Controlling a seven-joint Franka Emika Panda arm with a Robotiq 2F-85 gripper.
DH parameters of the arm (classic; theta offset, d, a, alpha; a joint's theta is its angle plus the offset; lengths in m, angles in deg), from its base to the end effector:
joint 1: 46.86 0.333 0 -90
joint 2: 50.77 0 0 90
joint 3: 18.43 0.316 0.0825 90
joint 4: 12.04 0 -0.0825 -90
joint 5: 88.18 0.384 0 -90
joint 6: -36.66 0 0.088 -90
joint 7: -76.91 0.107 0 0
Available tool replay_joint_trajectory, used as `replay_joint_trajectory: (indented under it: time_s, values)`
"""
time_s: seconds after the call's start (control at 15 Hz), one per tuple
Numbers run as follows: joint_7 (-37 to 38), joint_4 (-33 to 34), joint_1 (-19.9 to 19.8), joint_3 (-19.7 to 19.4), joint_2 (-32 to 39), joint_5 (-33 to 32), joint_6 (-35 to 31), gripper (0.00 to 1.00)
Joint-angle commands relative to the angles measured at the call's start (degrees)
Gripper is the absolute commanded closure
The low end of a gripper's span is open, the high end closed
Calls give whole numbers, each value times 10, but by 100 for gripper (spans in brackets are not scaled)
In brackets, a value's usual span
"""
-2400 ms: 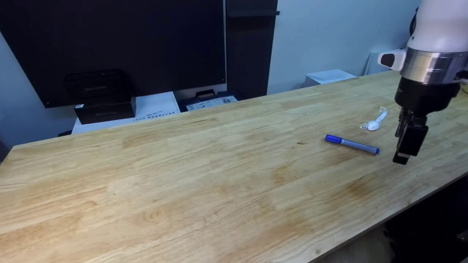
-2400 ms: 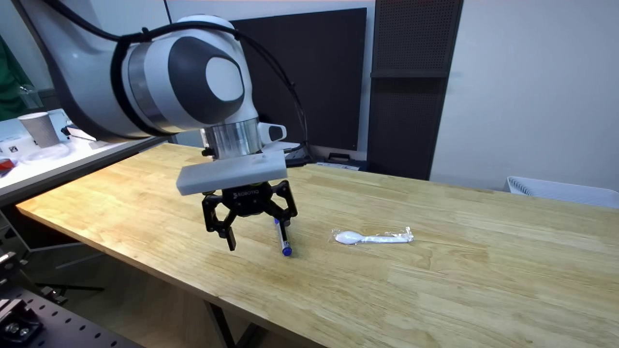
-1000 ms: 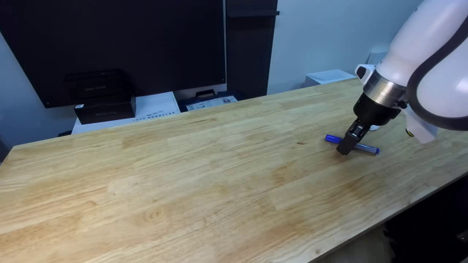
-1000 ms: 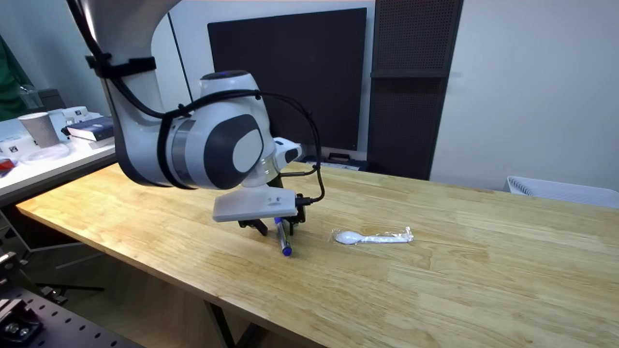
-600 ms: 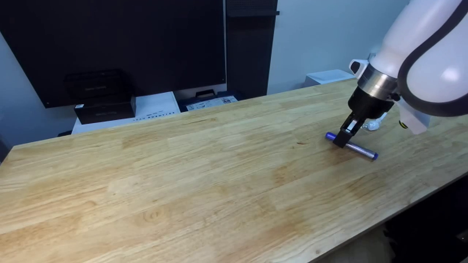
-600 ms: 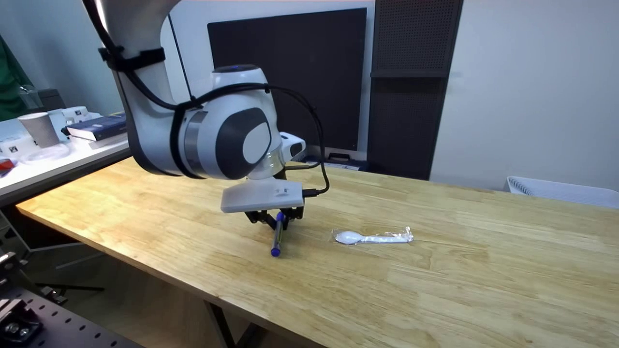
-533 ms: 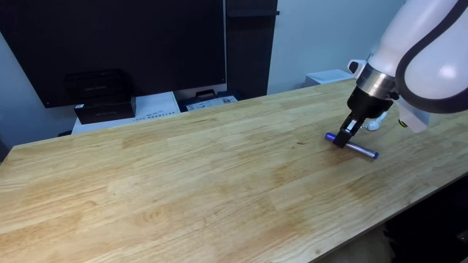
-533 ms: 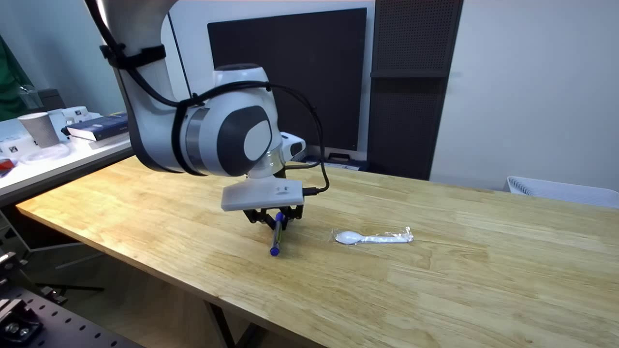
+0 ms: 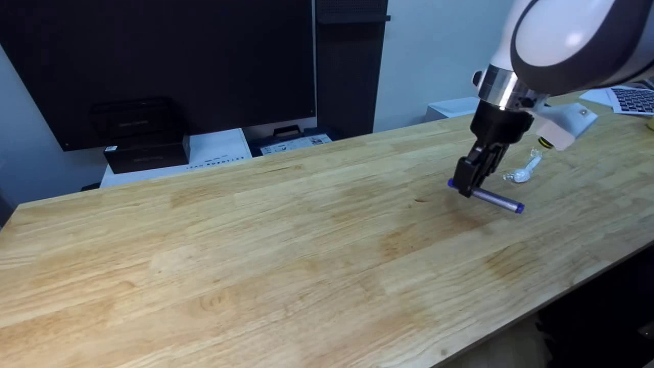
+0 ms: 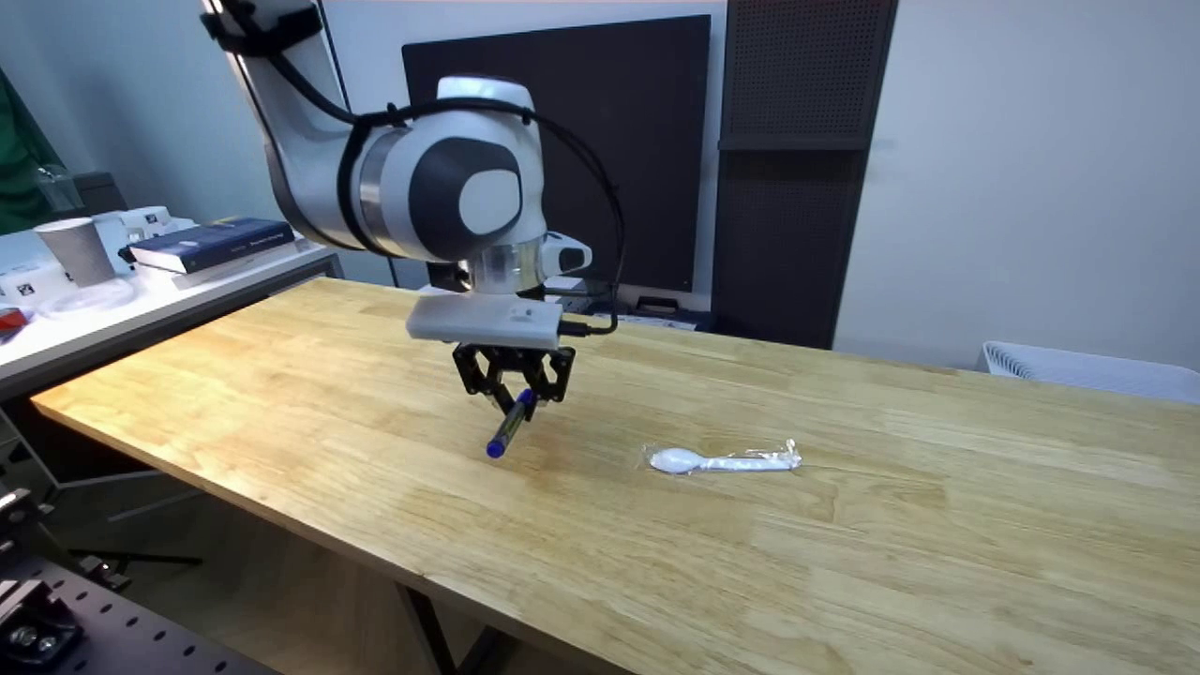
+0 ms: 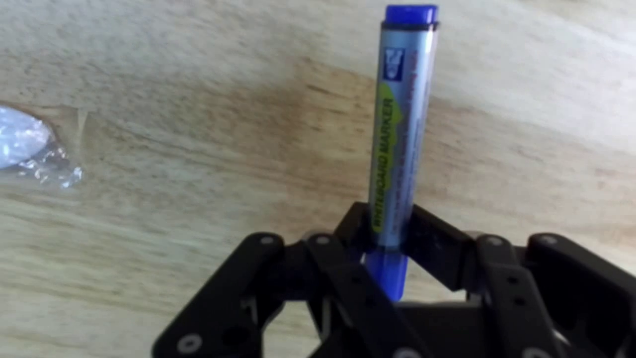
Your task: Move the marker away from you
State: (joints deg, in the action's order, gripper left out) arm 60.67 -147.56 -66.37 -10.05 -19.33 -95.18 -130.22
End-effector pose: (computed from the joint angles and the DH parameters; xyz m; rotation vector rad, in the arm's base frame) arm 0.4848 -0.0803 0.1004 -3.0834 -0.2887 -0.0302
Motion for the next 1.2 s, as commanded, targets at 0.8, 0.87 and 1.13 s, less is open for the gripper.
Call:
replay_joint_trajectory:
  time_s: [0.8, 0.87, 1.13]
  values:
    - [-75, -85, 93, -46, -120, 35, 163, 98]
    - [-66, -85, 95, -52, -123, 38, 157, 100]
    - [-20, -82, 105, -70, -129, 44, 117, 72]
